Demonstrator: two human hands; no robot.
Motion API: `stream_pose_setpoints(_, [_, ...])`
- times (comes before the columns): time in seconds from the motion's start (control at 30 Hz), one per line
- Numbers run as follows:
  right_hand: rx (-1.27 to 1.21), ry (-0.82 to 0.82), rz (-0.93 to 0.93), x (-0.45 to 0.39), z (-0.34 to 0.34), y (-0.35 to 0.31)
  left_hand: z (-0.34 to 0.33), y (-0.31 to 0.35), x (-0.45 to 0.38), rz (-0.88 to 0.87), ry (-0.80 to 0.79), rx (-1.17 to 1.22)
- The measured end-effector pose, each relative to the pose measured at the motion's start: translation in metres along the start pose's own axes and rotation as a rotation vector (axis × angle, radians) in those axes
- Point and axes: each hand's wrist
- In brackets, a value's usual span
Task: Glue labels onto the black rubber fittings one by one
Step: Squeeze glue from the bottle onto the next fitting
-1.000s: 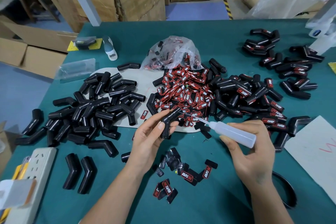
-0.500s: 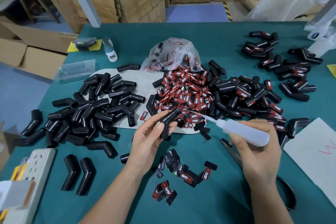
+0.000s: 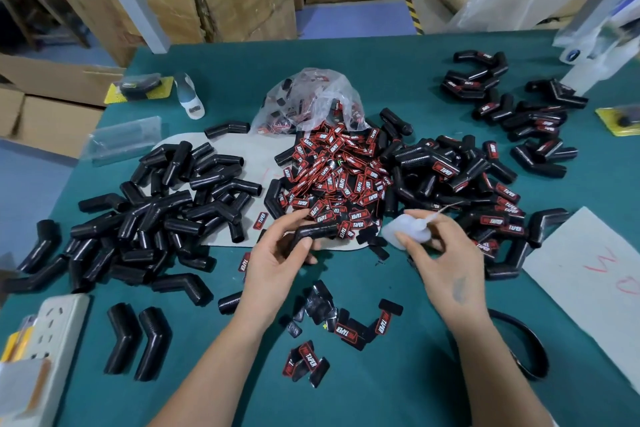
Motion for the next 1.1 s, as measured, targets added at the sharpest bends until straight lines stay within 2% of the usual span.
stream_pose_setpoints(0.13, [0.181, 0.005, -0.021, 0.0, -0.004, 0.002, -0.002, -0.003, 0.002, 0.009, 0.014, -0.078])
stream_pose_setpoints(0.37, [0.195, 0.024, 0.005, 0.001, -0.009, 0.003, -0.001, 0.001, 0.002, 0.029, 0.037, -0.031])
stream_pose_setpoints(0.43, [0.183, 0.14, 0.021, 0.003, -0.005, 0.006, -0.002, 0.002, 0.003, 0.015, 0.032, -0.035])
stream_pose_setpoints(0.47, [0.173, 0.266, 0.101, 0.005, -0.003, 0.007, -0.002, 0.004, 0.003, 0.005, 0.034, -0.039])
stream_pose_setpoints(0.53, [0.177, 0.529, 0.395, 0.013, -0.004, 0.004, -0.001, 0.006, 0.001, -0.011, 0.049, -0.042])
stream_pose_setpoints(0.57, [0.165, 0.547, 0.537, 0.018, -0.009, 0.001, -0.002, 0.006, 0.0, -0.017, 0.054, -0.049])
stream_pose_setpoints(0.6, [0.166, 0.475, 0.628, 0.022, -0.018, -0.004, -0.002, 0.006, -0.001, -0.022, 0.058, -0.056])
stream_pose_setpoints(0.67, [0.272, 0.235, 0.655, 0.027, -0.038, -0.015, -0.001, 0.005, -0.002, -0.04, 0.063, -0.062])
stream_pose_setpoints(0.8, [0.61, -0.089, 0.51, 0.006, -0.066, -0.032, -0.005, 0.009, -0.003, -0.085, 0.085, -0.057])
stream_pose_setpoints(0.87, [0.686, -0.209, 0.456, -0.003, -0.071, -0.034, -0.006, 0.009, -0.004, -0.079, 0.088, -0.062])
stream_pose_setpoints(1.1, [0.691, -0.181, 0.454, -0.01, -0.068, -0.028, -0.004, 0.009, -0.002, -0.11, 0.071, -0.117])
Point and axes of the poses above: each hand's wrist, its own x-axis away from the middle knuckle, its own z-axis out of the back of the hand, y = z × x, and after that the axes turned 10 degrees about x, right-handed
